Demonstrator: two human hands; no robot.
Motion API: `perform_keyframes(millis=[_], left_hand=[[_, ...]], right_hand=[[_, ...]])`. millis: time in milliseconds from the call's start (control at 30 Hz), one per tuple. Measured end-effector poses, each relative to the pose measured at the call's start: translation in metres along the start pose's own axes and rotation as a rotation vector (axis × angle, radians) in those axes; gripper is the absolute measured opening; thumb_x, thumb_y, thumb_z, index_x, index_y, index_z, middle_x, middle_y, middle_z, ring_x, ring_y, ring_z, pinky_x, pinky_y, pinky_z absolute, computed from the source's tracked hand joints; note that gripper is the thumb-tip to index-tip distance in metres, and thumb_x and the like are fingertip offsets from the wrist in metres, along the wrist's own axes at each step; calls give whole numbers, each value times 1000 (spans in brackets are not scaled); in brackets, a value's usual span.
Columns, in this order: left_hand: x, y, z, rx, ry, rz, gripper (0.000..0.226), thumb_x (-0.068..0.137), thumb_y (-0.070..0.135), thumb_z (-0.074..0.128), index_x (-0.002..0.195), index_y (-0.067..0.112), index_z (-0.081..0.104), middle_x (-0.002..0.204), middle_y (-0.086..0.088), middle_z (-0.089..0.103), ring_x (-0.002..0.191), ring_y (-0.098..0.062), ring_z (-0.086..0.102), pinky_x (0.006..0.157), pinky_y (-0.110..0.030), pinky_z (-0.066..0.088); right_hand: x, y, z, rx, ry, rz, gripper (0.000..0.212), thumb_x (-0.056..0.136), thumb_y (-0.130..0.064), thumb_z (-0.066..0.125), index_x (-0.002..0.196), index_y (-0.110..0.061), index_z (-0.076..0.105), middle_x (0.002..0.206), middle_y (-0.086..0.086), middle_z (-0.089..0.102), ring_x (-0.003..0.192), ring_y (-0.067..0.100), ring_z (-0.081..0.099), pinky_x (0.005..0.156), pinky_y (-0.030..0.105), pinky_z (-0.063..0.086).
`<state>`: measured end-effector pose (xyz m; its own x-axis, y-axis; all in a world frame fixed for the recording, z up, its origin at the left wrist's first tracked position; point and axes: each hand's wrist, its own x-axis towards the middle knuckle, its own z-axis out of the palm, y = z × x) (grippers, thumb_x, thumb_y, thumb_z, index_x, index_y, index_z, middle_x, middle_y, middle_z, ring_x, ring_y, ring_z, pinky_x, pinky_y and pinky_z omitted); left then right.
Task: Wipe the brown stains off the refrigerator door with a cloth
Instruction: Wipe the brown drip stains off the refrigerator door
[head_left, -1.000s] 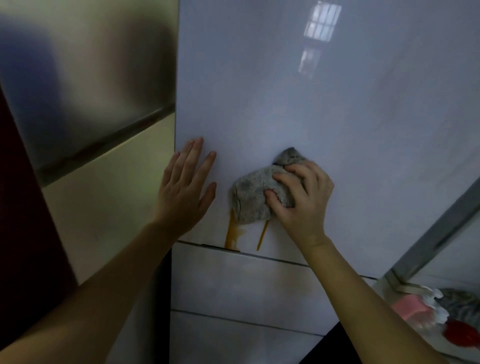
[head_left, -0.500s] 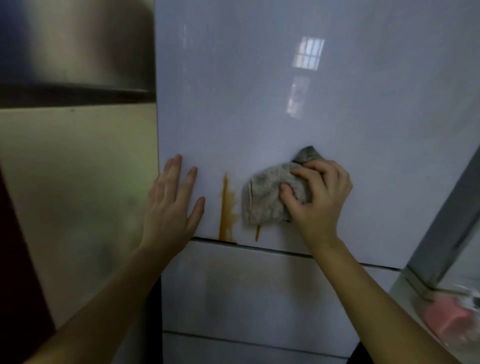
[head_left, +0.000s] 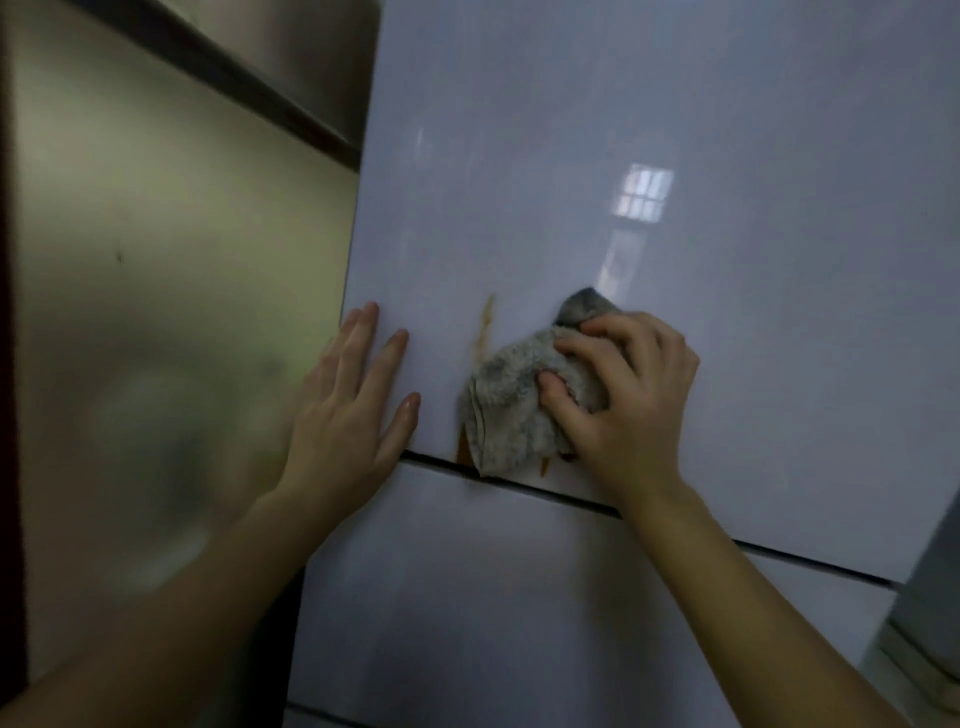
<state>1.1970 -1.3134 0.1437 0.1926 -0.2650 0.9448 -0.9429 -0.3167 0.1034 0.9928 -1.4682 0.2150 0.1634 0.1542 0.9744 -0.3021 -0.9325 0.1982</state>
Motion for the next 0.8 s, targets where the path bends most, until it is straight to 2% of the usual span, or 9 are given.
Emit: perform_keyframes(millis=[133, 267, 500, 633, 700, 800], left_hand=[[-2, 2, 8, -8, 57, -22, 57, 99, 41, 40, 149, 14, 39, 164, -12, 23, 152, -28, 21, 121, -40, 22], [-3, -4, 8, 4, 57, 3, 59, 99, 46, 36, 150, 15, 37, 163, -11, 23, 152, -28, 20, 120, -44, 26], [-1, -9, 3, -36, 14, 19, 64, 97, 51, 30, 151, 17, 36, 164, -9, 20, 152, -27, 20, 120, -45, 26], [-4, -11, 4, -78, -1, 21, 64, 96, 49, 30, 153, 20, 29, 166, -6, 15, 154, -23, 14, 123, -41, 21], [-4, -14, 4, -98, -5, 45, 63, 96, 45, 31, 153, 20, 29, 166, -6, 15, 154, -23, 13, 123, -43, 23], [-6, -16, 4, -92, 6, 71, 63, 97, 46, 33, 154, 19, 30, 166, -8, 15, 154, -24, 13, 124, -44, 23]], right_hand=[[12, -11, 16, 43, 21, 15, 27, 86, -36, 79, 108, -20, 74, 117, 1, 65, 122, 26, 51, 105, 37, 29], [-6, -19, 20, 24, -9, -35, 30, 88, -41, 74, 111, -22, 72, 120, 0, 63, 125, 24, 47, 105, 37, 28], [5, -14, 18, -11, -20, -128, 29, 87, -42, 74, 107, -21, 73, 115, 0, 65, 118, 27, 53, 99, 30, 25], [11, -35, 36, 1, 17, -42, 30, 88, -44, 71, 109, -23, 72, 116, -1, 64, 119, 26, 52, 100, 36, 30], [7, -37, 38, -8, -4, -105, 30, 89, -43, 71, 111, -22, 72, 117, 0, 64, 120, 26, 52, 101, 38, 31], [9, -19, 26, -22, -43, -235, 30, 88, -40, 75, 110, -20, 74, 117, 1, 66, 117, 28, 55, 99, 32, 28]])
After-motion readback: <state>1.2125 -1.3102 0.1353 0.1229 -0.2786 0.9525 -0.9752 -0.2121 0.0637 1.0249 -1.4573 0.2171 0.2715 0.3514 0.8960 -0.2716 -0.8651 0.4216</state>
